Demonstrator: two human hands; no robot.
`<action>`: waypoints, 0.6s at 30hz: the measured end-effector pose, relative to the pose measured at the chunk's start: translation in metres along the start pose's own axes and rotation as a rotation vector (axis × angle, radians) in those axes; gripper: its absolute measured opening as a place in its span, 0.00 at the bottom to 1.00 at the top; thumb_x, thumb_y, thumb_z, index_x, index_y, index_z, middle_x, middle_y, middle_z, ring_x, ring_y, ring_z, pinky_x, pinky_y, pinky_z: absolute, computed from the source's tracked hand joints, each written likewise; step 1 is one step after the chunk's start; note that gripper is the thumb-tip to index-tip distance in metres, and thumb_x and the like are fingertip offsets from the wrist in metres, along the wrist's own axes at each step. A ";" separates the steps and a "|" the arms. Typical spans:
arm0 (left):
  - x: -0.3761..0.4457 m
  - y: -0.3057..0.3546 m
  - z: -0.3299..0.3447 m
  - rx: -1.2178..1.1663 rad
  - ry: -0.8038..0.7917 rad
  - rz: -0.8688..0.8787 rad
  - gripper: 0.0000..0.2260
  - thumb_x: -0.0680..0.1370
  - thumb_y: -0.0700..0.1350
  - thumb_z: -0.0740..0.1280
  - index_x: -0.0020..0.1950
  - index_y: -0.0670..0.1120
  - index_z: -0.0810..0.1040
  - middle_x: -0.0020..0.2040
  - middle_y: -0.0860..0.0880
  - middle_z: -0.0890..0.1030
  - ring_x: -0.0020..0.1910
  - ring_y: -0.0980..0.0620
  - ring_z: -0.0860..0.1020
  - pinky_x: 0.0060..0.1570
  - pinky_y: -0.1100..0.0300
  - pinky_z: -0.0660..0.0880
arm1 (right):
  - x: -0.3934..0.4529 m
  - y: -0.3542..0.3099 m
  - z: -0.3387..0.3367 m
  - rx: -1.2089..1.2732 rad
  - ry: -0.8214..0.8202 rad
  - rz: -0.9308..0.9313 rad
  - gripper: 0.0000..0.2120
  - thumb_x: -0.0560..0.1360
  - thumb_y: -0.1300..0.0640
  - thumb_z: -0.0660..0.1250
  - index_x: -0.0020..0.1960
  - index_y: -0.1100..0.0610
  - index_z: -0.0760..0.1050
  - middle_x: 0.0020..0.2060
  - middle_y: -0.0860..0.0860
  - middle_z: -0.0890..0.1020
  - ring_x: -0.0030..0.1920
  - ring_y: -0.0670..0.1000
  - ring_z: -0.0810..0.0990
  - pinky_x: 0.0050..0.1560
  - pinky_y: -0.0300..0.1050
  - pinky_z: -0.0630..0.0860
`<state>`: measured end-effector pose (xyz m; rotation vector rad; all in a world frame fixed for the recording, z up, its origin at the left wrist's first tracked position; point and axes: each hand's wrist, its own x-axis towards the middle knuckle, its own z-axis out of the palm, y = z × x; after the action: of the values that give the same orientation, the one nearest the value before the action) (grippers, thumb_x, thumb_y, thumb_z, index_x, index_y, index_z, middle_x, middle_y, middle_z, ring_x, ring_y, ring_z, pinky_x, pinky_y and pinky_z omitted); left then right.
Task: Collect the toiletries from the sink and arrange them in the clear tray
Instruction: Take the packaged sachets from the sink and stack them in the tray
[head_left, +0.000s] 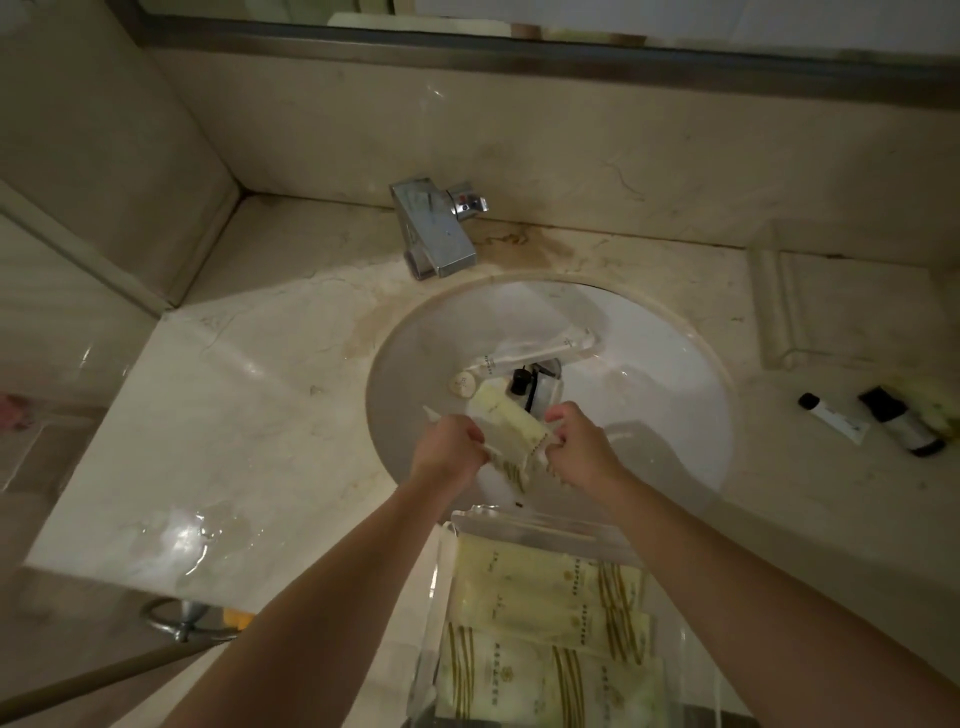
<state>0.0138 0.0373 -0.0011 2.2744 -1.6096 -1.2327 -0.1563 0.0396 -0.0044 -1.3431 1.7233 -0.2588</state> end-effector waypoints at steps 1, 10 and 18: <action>-0.003 0.002 -0.004 0.053 0.021 0.049 0.06 0.73 0.42 0.71 0.50 0.47 0.82 0.53 0.46 0.78 0.55 0.47 0.77 0.57 0.53 0.75 | -0.001 -0.002 -0.003 0.041 0.007 0.005 0.16 0.76 0.67 0.61 0.62 0.55 0.71 0.51 0.53 0.77 0.47 0.55 0.78 0.40 0.45 0.76; -0.025 0.031 -0.045 0.204 -0.062 0.362 0.08 0.78 0.45 0.65 0.54 0.45 0.80 0.55 0.45 0.82 0.56 0.45 0.79 0.57 0.55 0.72 | -0.020 -0.011 -0.035 0.264 0.069 0.055 0.08 0.75 0.66 0.64 0.51 0.55 0.75 0.44 0.53 0.82 0.38 0.51 0.80 0.35 0.42 0.75; -0.046 0.059 -0.071 0.300 -0.140 0.400 0.10 0.77 0.42 0.63 0.55 0.49 0.81 0.55 0.46 0.81 0.52 0.45 0.80 0.51 0.57 0.75 | -0.048 -0.009 -0.063 0.264 0.169 0.067 0.05 0.75 0.61 0.63 0.48 0.53 0.74 0.41 0.53 0.81 0.36 0.50 0.78 0.31 0.42 0.73</action>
<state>0.0105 0.0245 0.1009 1.8969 -2.2947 -1.1293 -0.1978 0.0555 0.0620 -1.0943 1.7972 -0.5552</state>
